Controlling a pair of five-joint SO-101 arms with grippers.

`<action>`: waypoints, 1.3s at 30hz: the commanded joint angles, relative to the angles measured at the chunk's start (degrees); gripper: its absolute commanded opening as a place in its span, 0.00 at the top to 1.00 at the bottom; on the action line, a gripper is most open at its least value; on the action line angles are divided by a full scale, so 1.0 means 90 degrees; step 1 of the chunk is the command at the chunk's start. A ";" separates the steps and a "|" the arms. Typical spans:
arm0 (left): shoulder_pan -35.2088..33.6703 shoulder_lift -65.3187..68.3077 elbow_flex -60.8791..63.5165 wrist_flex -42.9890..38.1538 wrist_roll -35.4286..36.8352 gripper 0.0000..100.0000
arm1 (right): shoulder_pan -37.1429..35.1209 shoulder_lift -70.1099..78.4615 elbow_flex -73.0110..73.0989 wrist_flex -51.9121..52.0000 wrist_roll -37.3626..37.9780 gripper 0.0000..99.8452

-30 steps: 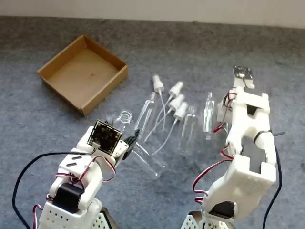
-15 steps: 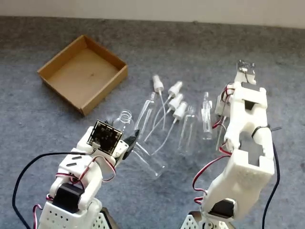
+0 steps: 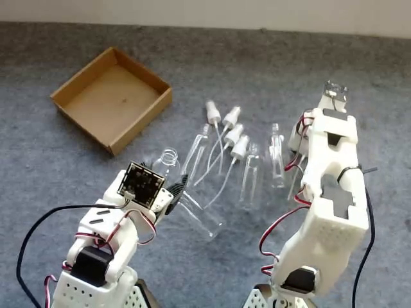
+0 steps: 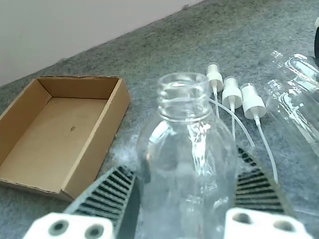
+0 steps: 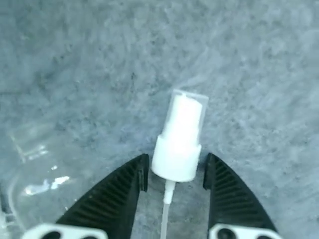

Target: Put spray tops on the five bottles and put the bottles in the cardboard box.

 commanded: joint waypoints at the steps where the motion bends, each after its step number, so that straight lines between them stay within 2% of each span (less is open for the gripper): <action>1: 0.0063 -0.0093 -0.0044 -0.0156 0.0049 0.87 | -0.0122 -0.0073 -0.0493 -0.0063 -0.0762 0.83; 7: 0.0063 -0.0093 -0.0044 -0.0156 0.0049 0.87 | -0.0122 -0.0034 -0.0542 -0.0083 -0.1241 0.83; 18: 0.0063 -0.0093 -0.0044 -0.0156 0.0049 0.87 | -0.0073 0.0005 -0.0493 -0.0103 -0.1231 0.83; 24: 0.0073 -0.0093 0.0063 -0.0225 0.0049 0.87 | 0.0230 -0.0005 -0.0532 -0.0103 -0.1221 0.96; 26: 0.0073 -0.0093 0.0093 -0.0303 0.0049 0.87 | 0.0347 -0.0015 -0.0532 -0.0103 -0.1221 0.97; 28: 0.0073 -0.0093 0.0161 -0.0371 0.0068 0.87 | 0.0405 -0.0044 -0.0532 -0.0103 -0.1026 0.97; 32: 0.0220 -0.0093 0.0366 -0.0772 0.0078 0.87 | 0.0376 -0.0200 -0.0542 -0.0063 -0.0068 0.97; 39: 0.0669 -0.0093 0.1001 -0.1739 0.0039 0.87 | 0.0357 -0.1695 -0.0503 -0.0063 0.0117 0.97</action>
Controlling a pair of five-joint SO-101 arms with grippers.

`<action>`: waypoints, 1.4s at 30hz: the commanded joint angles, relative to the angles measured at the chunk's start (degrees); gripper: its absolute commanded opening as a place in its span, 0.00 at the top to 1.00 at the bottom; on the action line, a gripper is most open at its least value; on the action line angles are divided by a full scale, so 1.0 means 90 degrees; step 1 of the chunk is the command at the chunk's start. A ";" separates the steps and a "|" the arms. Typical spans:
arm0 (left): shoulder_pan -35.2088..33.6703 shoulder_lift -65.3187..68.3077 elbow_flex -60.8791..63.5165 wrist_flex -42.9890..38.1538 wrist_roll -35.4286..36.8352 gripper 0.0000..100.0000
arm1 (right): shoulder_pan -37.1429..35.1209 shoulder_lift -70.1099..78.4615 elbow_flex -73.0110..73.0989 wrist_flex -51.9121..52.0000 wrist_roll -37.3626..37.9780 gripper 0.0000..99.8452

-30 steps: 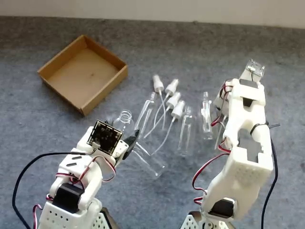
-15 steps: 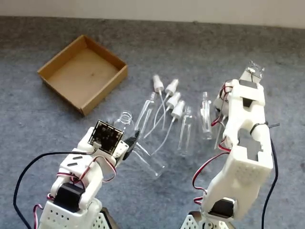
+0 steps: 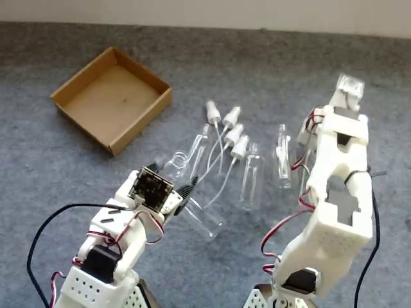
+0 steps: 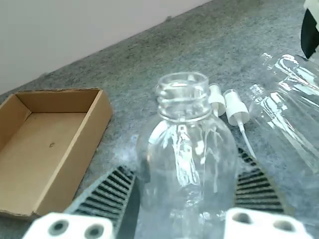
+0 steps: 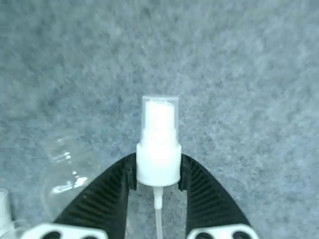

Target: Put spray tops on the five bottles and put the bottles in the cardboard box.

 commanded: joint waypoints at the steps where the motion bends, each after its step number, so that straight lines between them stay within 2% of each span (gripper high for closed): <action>1: 0.0269 -0.0083 0.0298 -0.0840 0.0039 0.87 | 0.0034 -0.1558 -0.0337 -0.0044 0.0127 0.97; 6: 0.0601 -0.0083 0.0728 -0.1582 0.0049 0.87 | -0.0161 -0.2906 -0.0308 0.0015 0.0137 0.97; 9: 0.0884 -0.0083 0.0728 -0.1573 0.0068 0.87 | -0.0405 -0.3600 -0.0317 0.0464 0.0137 0.97; 20: 0.2623 -0.0083 0.0728 -0.1573 0.0078 0.87 | -0.2095 -0.5895 -0.0308 0.1470 0.0117 0.97; 25: 0.2916 -0.0073 0.0728 -0.1358 0.0078 0.87 | -0.2750 -0.6784 -0.0308 0.1988 0.0088 0.97; 30: 0.3033 -0.0073 0.0728 -0.1162 0.0078 0.87 | -0.2955 -0.7614 -0.0298 0.2310 0.0059 0.97; 36: 0.3033 -0.0073 0.0728 -0.1182 0.0078 0.87 | -0.2965 -0.8571 0.0425 0.2154 -0.0821 0.97; 42: 0.3033 -0.0073 0.0728 -0.1201 0.0088 0.87 | -0.2965 -0.9734 0.2662 0.0503 -0.0811 0.97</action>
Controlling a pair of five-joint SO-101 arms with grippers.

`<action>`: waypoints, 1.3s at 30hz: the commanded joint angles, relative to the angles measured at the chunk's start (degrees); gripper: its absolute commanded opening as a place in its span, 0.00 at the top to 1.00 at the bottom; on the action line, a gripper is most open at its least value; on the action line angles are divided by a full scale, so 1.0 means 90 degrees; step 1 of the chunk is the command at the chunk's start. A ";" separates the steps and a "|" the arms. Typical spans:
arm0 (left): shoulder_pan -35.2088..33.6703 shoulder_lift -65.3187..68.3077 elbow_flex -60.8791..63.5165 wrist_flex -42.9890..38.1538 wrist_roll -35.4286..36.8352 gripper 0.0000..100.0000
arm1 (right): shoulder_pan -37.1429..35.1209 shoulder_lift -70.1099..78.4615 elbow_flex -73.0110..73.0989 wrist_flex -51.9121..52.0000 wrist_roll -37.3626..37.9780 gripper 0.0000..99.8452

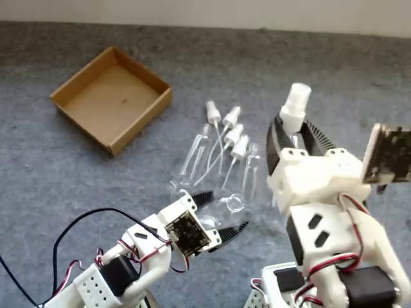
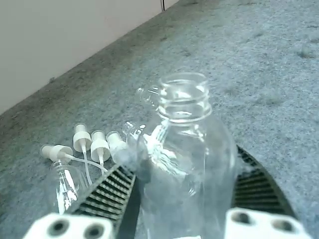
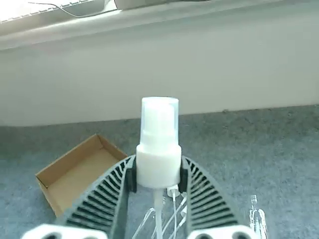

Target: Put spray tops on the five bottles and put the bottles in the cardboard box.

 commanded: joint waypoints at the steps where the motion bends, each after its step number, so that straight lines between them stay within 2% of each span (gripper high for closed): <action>1: 0.0083 -0.0073 0.0132 -0.0029 0.0068 0.87 | -0.0054 -0.0913 0.1724 -0.1470 -0.0098 0.97; 7: 0.0093 -0.0073 0.0132 -0.0010 0.0127 0.87 | -0.0054 -0.2300 0.3619 -0.2701 -0.0127 0.97; 9: 0.0093 -0.0073 0.0132 -0.0010 0.0557 0.87 | -0.0054 -0.2652 0.3922 -0.2877 -0.0127 0.97; 12: 0.0063 -0.0063 0.0132 0.0000 0.1133 0.87 | -0.0054 -0.2994 0.3951 -0.2886 -0.0117 0.97; 18: 0.0093 -0.0024 0.0132 0.0010 0.1153 0.87 | -0.0151 -0.3131 0.3951 -0.2896 -0.0137 0.97; 22: 0.0093 -0.0024 0.0132 0.0010 0.1153 0.87 | -0.0913 -0.3131 0.3951 -0.2955 -0.0088 0.97; 25: 0.0093 -0.0024 0.0132 0.0010 0.1153 0.87 | -0.1333 -0.3150 0.4000 -0.3443 -0.0088 0.97; 35: 0.0083 -0.0034 0.0132 0.0010 0.1153 0.87 | -0.1441 -0.3170 0.4010 -0.3726 -0.0127 0.97; 39: 0.0054 -0.0073 0.0132 -0.0029 0.1153 0.87 | -0.1509 -0.3170 0.4020 -0.3267 -0.0127 0.97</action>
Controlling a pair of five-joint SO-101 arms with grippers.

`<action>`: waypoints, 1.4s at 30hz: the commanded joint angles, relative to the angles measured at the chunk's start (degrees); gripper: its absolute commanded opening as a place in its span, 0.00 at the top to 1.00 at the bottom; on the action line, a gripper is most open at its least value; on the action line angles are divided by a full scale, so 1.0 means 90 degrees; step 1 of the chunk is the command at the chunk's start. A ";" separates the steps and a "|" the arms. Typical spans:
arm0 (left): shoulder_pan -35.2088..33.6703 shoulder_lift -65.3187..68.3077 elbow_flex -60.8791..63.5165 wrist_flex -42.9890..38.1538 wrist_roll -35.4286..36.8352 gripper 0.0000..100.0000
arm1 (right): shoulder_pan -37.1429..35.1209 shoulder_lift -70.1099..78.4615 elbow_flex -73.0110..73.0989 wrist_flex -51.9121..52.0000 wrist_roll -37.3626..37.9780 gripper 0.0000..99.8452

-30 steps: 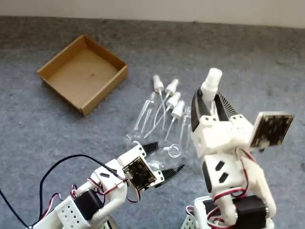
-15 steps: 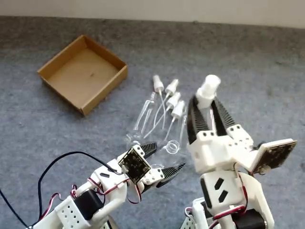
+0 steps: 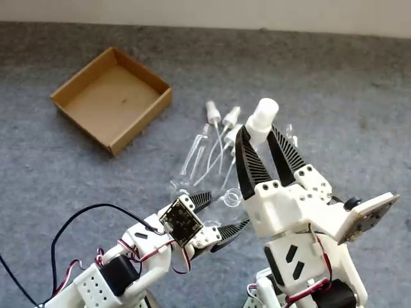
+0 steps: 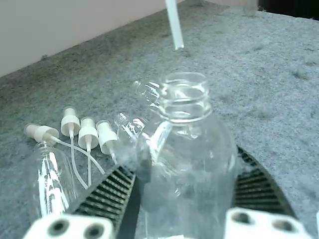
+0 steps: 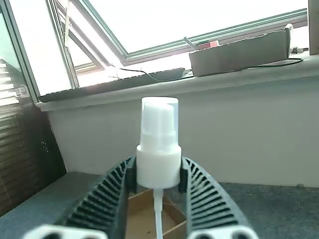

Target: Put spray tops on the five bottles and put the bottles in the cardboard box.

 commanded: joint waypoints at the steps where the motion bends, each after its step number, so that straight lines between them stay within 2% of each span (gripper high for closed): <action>1: 0.0054 -0.0073 0.0132 -0.0039 0.0078 0.87 | -0.0249 -0.0054 -0.0034 0.0376 -0.0059 0.97; 6: 0.0044 -0.0083 0.0132 -0.0039 0.0078 0.87 | -0.0679 -0.0054 -0.0024 0.0718 -0.0029 0.97; 14: 0.0015 -0.0093 0.0132 -0.0332 0.0078 0.87 | -0.0679 -0.0063 -0.0024 0.1324 -0.0020 0.97; 20: -0.0542 -0.0093 0.0132 -0.0830 0.0078 0.87 | -0.0679 -0.0063 -0.0024 0.1968 -0.0010 0.97; 24: -0.0591 -0.0093 0.0132 -0.0869 0.0078 0.87 | -0.0698 -0.0063 -0.0024 0.2222 -0.0010 0.97; 29: -0.0601 -0.0093 0.0132 -0.0879 0.0078 0.87 | -0.0708 -0.0063 -0.0024 0.2584 0.0918 0.97; 33: -0.0601 -0.0093 0.0132 -0.0879 0.0078 0.87 | -0.0718 -0.0063 -0.0024 0.3013 0.1153 0.96; 35: -0.0601 -0.0093 0.0132 -0.0879 0.0078 0.87 | -0.0718 -0.0063 -0.0024 0.3121 0.1153 0.94; 40: -0.0601 -0.0093 0.0132 -0.0879 0.0078 0.87 | -0.0952 -0.0063 -0.0024 0.3336 0.1153 0.81; 42: -0.0601 -0.0093 0.0132 -0.0879 0.0078 0.87 | -0.1001 -0.0063 -0.0034 0.3336 0.1153 0.80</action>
